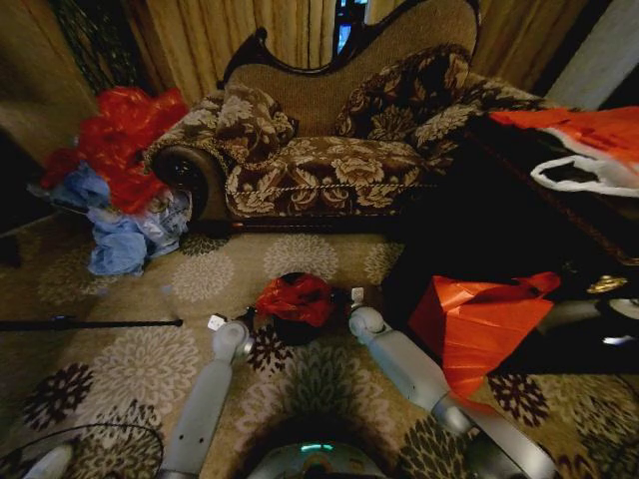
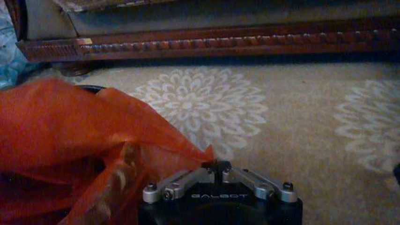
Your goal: Place a garbage bag over the trash bin.
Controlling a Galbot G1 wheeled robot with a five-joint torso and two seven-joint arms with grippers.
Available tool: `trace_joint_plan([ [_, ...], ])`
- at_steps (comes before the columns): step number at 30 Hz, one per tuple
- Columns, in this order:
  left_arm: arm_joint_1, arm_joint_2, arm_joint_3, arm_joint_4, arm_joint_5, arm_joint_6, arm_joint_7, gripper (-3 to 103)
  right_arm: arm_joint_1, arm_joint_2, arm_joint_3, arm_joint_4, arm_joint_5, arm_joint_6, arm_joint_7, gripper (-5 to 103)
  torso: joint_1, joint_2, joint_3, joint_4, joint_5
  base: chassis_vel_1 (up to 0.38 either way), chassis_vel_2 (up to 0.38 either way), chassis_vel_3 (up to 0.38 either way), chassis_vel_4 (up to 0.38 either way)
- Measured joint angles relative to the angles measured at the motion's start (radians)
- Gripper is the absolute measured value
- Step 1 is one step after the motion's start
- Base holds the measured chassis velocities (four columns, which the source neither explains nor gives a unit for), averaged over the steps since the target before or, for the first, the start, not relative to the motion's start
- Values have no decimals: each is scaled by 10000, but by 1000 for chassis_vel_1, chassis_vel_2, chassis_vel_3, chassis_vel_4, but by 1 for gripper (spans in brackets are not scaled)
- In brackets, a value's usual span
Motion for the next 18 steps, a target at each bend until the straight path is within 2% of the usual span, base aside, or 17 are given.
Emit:
trace_joint_plan([
  [4,-21,-30,-18,-123,15,8,10,0,-103,-17,8,173,19,19,79,0,0,0,0,0,0,0,0,0,0],
  [7,185,15,-69,-610,33,61,-137,0,-168,-150,-22,612,168,-2,384,0,-1,0,0,-1,1,0,0,0,0],
  [9,797,169,-187,-1591,85,195,-363,-3,-215,-358,-92,1111,315,-85,686,0,0,0,0,-1,0,0,0,0,0],
  [10,797,169,-187,-1591,85,195,-363,-3,-215,-358,-92,1111,315,-85,686,0,0,0,0,-1,0,0,0,0,0],
  [11,1149,244,-248,-2095,144,237,-370,2,-229,-442,-104,1321,407,-193,831,-3,-2,0,-1,-1,0,0,0,0,0],
  [12,1650,340,-311,-2721,316,269,-356,7,-258,-550,-114,1580,569,-285,1011,1,-3,0,-1,0,1,0,0,0,0],
  [13,1650,340,-311,-2721,316,269,-356,7,-258,-550,-114,1580,569,-285,1011,1,-3,0,-1,0,1,0,0,0,0],
  [16,2836,637,-544,-4270,733,436,-348,24,-377,-777,-130,2040,682,-226,1437,17,-3,0,-1,3,4,0,0,0,0],
  [17,3027,687,-595,-4569,813,496,-420,29,-418,-825,-123,2134,682,-197,1524,17,-3,0,-1,4,2,0,0,0,0],
  [18,3027,687,-595,-4569,813,496,-420,29,-418,-825,-123,2134,682,-197,1524,17,-3,0,-1,4,2,0,0,0,0],
])
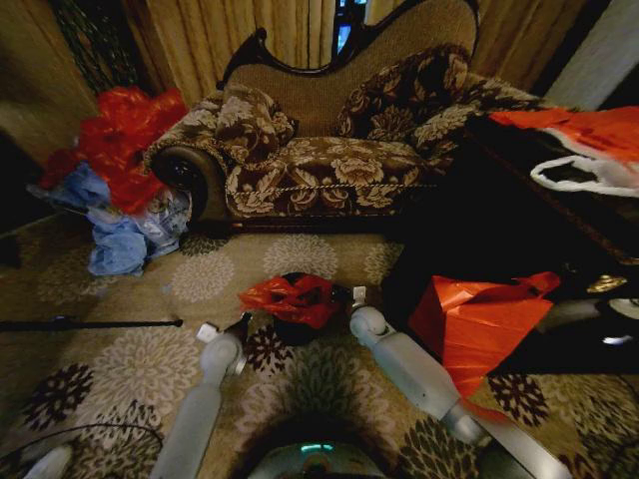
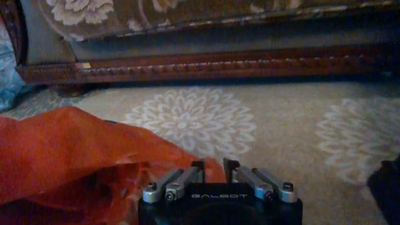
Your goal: Place a garbage bag over the trash bin.
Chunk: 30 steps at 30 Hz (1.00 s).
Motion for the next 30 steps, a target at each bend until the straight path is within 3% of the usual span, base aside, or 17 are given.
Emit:
trace_joint_plan([
  [4,569,167,-29,-1108,719,159,-161,40,-182,-224,116,660,155,69,465,33,0,0,0,-3,-1,0,0,0,0],
  [7,834,299,116,-1965,1139,483,-312,56,-356,-522,134,1495,398,85,877,50,1,0,0,-3,0,0,0,0,0],
  [9,870,357,194,-2142,1477,614,-324,61,-428,-638,134,1822,540,76,990,50,0,0,0,-3,0,0,0,0,0],
  [10,877,496,288,-2345,2017,792,-201,67,-547,-813,140,2347,759,26,1103,61,1,0,0,-4,-3,0,0,0,0],
  [13,754,782,361,-2545,2279,1046,120,78,-778,-1011,187,2997,1041,-130,1137,66,1,0,1,-1,-3,0,0,0,0],
  [15,491,1326,395,-2556,2115,1454,952,83,-1119,-1197,251,3606,1339,-377,1035,77,2,0,0,-5,-2,0,0,0,0],
  [16,491,1326,395,-2556,2115,1454,952,83,-1119,-1197,251,3606,1339,-377,1035,77,2,0,0,-5,-2,0,0,0,0],
  [18,64,2330,455,-1985,2016,2159,2606,93,-1586,-1344,263,4059,1550,-745,619,88,2,0,1,-5,-3,0,0,0,0],
  [19,64,2330,455,-1985,2016,2159,2606,93,-1586,-1344,263,4059,1550,-745,619,88,2,0,1,-5,-3,0,0,0,0],
  [21,-520,3305,654,-1335,1943,2702,3833,99,-1868,-1393,103,4232,1551,-919,289,97,2,0,2,-3,-4,0,0,0,0],
  [22,-887,3694,786,-1012,1930,2898,4363,100,-1940,-1390,39,4272,1523,-958,167,99,2,0,2,-4,-2,0,0,0,0],
  [23,-887,3694,786,-1012,1930,2898,4363,100,-1940,-1390,39,4272,1523,-958,167,99,2,0,2,-4,-2,0,0,0,0],
  [25,-2029,4380,1132,-202,1963,3442,5676,100,-1969,-1310,-42,4340,1490,-1101,4,100,3,0,2,-5,-4,0,0,0,0],
  [26,-2029,4380,1132,-202,1963,3442,5676,100,-1969,-1310,-42,4340,1490,-1101,4,100,3,0,2,-5,-4,0,0,0,0],
  [28,-2989,4699,1449,412,2261,3768,6951,100,-1836,-1285,-107,4358,1496,-1162,-218,100,4,0,2,-6,-3,0,0,0,0],
  [29,-2989,4699,1449,412,2261,3768,6951,100,-1836,-1285,-107,4358,1496,-1162,-218,100,4,0,2,-6,-3,0,0,0,0],
  [30,-3492,4808,1599,790,2494,4035,7684,100,-1697,-1297,-157,4331,1491,-1186,-414,100,3,0,2,-5,-3,0,0,0,0],
])
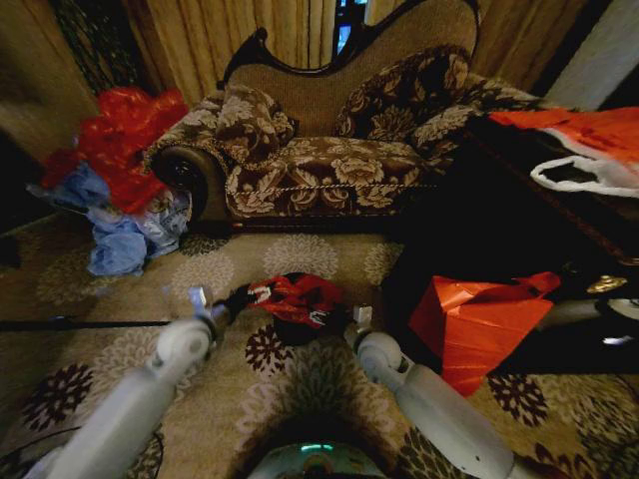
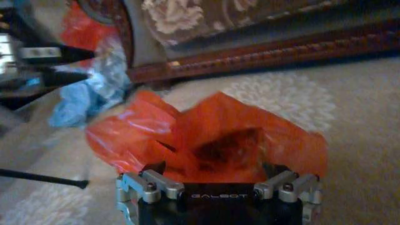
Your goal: Place a garbage bag over the trash bin.
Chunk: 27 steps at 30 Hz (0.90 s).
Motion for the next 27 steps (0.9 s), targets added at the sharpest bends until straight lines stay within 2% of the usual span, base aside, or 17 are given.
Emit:
trace_joint_plan([
  [1,-383,46,114,343,329,137,607,100,155,-2,-67,-78,-23,-5,-155,100,1,0,1,0,1,0,0,0,0],
  [2,-383,46,114,343,329,137,607,100,155,-2,-67,-78,-23,-5,-155,100,1,0,1,0,1,0,0,0,0],
  [3,-795,83,255,807,767,273,1405,100,342,5,-164,-163,-42,-6,-232,100,1,0,1,1,-1,0,0,0,0],
  [5,-1379,91,538,1525,1482,310,2232,100,618,56,-365,-270,-19,-10,-254,103,1,0,1,1,1,0,0,0,0],
  [7,-1557,90,639,1788,1692,289,2480,100,730,81,-469,-319,14,-10,-264,100,1,0,1,1,-1,0,0,0,0],
  [8,-1769,89,767,2175,2125,230,2948,100,877,113,-613,-385,131,-15,-255,100,1,0,1,0,0,0,0,0,0],
  [9,-1875,91,856,2407,2477,149,3366,100,958,134,-699,-428,217,-19,-220,99,1,0,1,2,1,0,0,0,0],
  [10,-2051,110,1030,2777,3271,-76,4164,100,1125,163,-869,-507,389,-19,-127,99,1,-1,1,3,-1,0,0,0,0],
  [11,-2051,110,1030,2777,3271,-76,4164,100,1125,163,-869,-507,389,-19,-127,99,1,-1,1,3,-1,0,0,0,0],
  [13,-2371,134,1326,3242,4277,-470,5206,100,1275,169,-1008,-571,560,-21,-39,95,1,-1,2,6,-1,0,0,0,0],
  [14,-2371,134,1326,3242,4277,-470,5206,100,1275,169,-1008,-571,560,-21,-39,95,1,-1,2,6,-1,0,0,0,0],
  [18,-3378,134,2237,4173,5808,-1438,6974,100,1375,113,-1133,-566,885,-101,164,90,0,-1,1,2,-1,0,0,0,0],
  [19,-3378,134,2237,4173,5808,-1438,6974,100,1375,113,-1133,-566,885,-101,164,90,0,-1,1,2,-1,0,0,0,0],
  [21,-4049,164,2920,4673,6308,-1943,7734,100,1380,109,-1163,-575,891,-101,165,90,0,-1,1,1,1,0,0,0,0],
  [22,-4049,164,2920,4673,6308,-1943,7734,100,1380,109,-1163,-575,891,-101,165,90,0,-1,1,1,1,0,0,0,0],
  [25,-4610,190,3490,4965,7426,-2547,8432,100,1362,192,-1160,-640,891,-87,165,90,0,-1,1,0,2,0,0,0,0],
  [27,-4667,192,3555,4998,7692,-2669,8549,100,1354,220,-1150,-657,896,-77,167,86,0,-1,0,0,2,0,0,0,0],
])
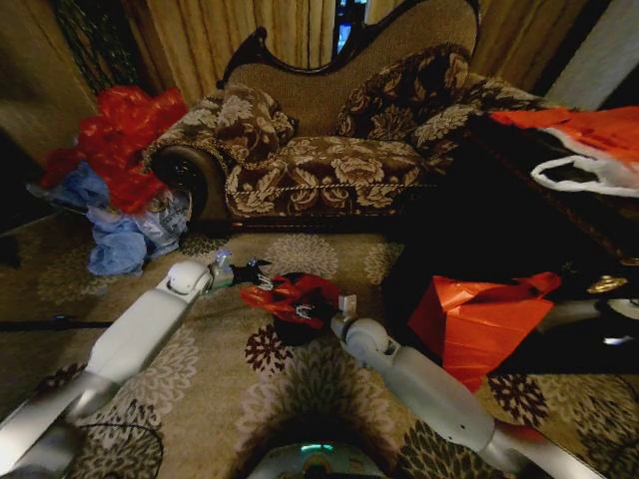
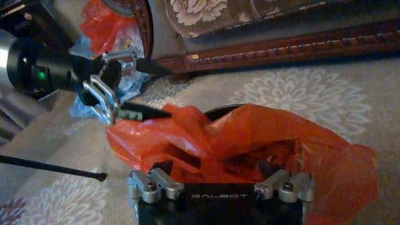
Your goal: Place a garbage bag over the trash bin.
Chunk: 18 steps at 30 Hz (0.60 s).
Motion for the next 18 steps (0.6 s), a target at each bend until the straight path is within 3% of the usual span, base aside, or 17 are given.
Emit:
trace_joint_plan([
  [2,-52,-89,5,66,603,-262,246,100,-19,31,49,-41,33,10,5,93,0,0,0,3,0,0,0,0,0],
  [5,-37,-156,-124,-43,961,-492,515,100,-25,7,125,-72,46,10,3,91,0,0,1,2,-3,0,0,0,0],
  [14,52,182,-662,-701,302,-529,1017,100,-67,-50,183,-132,35,9,-37,90,-2,0,-1,2,0,0,0,0,0],
  [18,84,554,-634,-745,413,-744,1405,100,-114,-18,163,-155,-17,14,-43,90,-1,0,-1,1,0,0,0,0,0],
])
